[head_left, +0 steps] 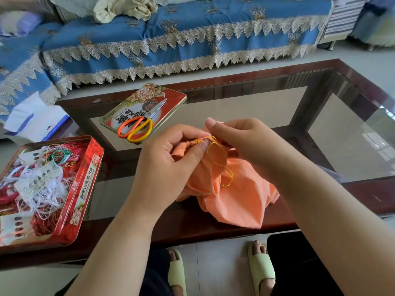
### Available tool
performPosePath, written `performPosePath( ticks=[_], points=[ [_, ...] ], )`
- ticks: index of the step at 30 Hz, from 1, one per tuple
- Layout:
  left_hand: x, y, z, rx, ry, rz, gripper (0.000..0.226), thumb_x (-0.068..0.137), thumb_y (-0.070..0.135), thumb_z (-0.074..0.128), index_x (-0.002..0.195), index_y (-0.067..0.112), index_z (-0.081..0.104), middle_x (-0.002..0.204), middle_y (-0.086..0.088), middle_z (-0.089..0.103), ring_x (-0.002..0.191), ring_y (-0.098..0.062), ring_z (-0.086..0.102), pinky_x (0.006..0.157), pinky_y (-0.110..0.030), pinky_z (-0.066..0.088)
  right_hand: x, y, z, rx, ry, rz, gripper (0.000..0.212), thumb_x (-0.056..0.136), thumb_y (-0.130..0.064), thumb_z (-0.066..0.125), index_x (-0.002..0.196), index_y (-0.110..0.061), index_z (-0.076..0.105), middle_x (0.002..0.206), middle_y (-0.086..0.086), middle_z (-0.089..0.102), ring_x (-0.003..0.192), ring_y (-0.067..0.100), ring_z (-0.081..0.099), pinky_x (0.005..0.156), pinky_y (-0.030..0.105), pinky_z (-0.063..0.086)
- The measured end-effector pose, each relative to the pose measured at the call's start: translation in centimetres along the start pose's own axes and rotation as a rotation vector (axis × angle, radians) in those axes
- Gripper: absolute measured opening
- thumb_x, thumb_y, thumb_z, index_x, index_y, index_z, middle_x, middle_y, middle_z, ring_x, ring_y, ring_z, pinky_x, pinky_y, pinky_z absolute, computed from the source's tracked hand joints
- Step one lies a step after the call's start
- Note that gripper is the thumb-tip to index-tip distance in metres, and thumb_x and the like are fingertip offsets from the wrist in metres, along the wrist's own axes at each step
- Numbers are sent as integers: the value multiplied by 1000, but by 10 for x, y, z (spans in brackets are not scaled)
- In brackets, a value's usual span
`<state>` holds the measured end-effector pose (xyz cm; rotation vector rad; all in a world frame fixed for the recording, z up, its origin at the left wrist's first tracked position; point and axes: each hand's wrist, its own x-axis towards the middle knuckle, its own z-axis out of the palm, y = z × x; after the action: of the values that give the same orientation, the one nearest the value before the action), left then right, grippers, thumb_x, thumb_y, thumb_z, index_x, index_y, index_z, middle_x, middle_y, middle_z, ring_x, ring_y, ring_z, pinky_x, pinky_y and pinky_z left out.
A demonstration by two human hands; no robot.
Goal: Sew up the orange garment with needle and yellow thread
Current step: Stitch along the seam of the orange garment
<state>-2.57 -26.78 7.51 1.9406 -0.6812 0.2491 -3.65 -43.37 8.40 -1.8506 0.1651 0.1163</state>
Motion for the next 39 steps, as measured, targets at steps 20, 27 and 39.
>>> performPosePath(
  ticks=[20, 27, 39],
  points=[
    [0, 2, -5, 20, -211, -160, 11, 88, 22, 67, 91, 33, 68, 90, 23, 68, 91, 6, 61, 66, -5, 46, 1, -3, -25, 77, -76, -69, 25, 103, -21, 38, 82, -10, 42, 83, 10, 74, 39, 16, 27, 37, 22, 19],
    [-1, -1, -4, 134, -134, -36, 11, 87, 21, 68, 96, 28, 68, 91, 18, 66, 93, 1, 61, 70, -7, 47, 1, -1, -21, 176, -194, 2, 29, 103, -23, 39, 78, -9, 46, 77, 12, 63, 38, 11, 31, 34, 19, 23],
    [1, -13, -4, 340, -143, 113, 14, 86, 23, 66, 97, 17, 72, 89, 8, 68, 86, -7, 62, 71, -28, 52, 0, -5, -34, 437, -186, -97, 27, 103, -18, 34, 80, -10, 43, 56, 12, 58, 29, 8, 24, 35, 17, 13]
  ],
)
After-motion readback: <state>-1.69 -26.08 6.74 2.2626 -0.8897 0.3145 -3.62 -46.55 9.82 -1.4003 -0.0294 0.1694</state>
